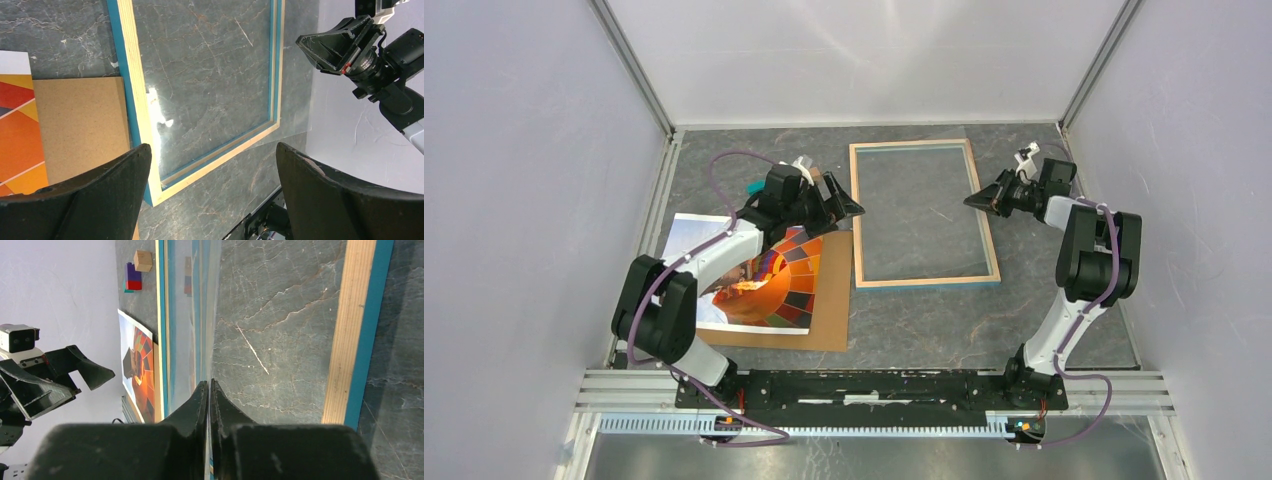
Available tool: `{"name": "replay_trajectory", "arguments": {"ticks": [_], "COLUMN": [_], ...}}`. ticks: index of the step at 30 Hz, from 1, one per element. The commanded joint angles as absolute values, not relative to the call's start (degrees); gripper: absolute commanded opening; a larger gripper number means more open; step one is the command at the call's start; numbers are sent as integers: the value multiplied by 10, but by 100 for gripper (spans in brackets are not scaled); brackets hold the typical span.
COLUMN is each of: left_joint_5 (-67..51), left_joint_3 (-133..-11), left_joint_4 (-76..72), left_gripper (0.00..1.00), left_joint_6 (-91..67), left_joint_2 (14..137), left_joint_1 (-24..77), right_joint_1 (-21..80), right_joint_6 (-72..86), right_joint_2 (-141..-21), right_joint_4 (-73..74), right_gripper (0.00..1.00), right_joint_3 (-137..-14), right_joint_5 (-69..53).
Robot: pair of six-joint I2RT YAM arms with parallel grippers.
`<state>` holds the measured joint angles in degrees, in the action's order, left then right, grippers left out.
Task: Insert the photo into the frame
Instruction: Place the photo frame item in the photo frame.
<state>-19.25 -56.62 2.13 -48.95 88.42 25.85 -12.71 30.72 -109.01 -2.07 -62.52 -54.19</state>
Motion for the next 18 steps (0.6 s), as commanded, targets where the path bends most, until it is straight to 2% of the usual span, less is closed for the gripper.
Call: {"name": "replay_trajectory", "arguments": {"ticks": [1, 4, 6, 11, 15, 18], "left_joint_5": [-208, -211, -213, -224, -243, -268], "left_joint_3": [-577, -577, -577, -582, -596, -612], "left_joint_4": [-13, -14, -14, -14, -3, 8], "left_gripper": [100, 100, 100, 100, 100, 100], "left_joint_6": [-506, -507, -508, -507, -507, -506], "left_joint_2": [885, 884, 883, 879, 900, 934], "left_joint_1": [261, 261, 262, 263, 266, 271], "right_joint_1": [-125, -126, -126, -124, -113, -94], "right_joint_6": [291, 276, 265, 120, 59, 53], "right_joint_2": [-1085, -1069, -1055, -1008, -957, -926], "right_joint_4": [-33, -15, -3, 194, 287, 287], "right_gripper": [16, 40, 51, 77, 87, 88], "right_joint_3": [-628, -630, -634, -707, -744, -720], "right_joint_5": [-561, -553, -549, -406, -223, -174]}}
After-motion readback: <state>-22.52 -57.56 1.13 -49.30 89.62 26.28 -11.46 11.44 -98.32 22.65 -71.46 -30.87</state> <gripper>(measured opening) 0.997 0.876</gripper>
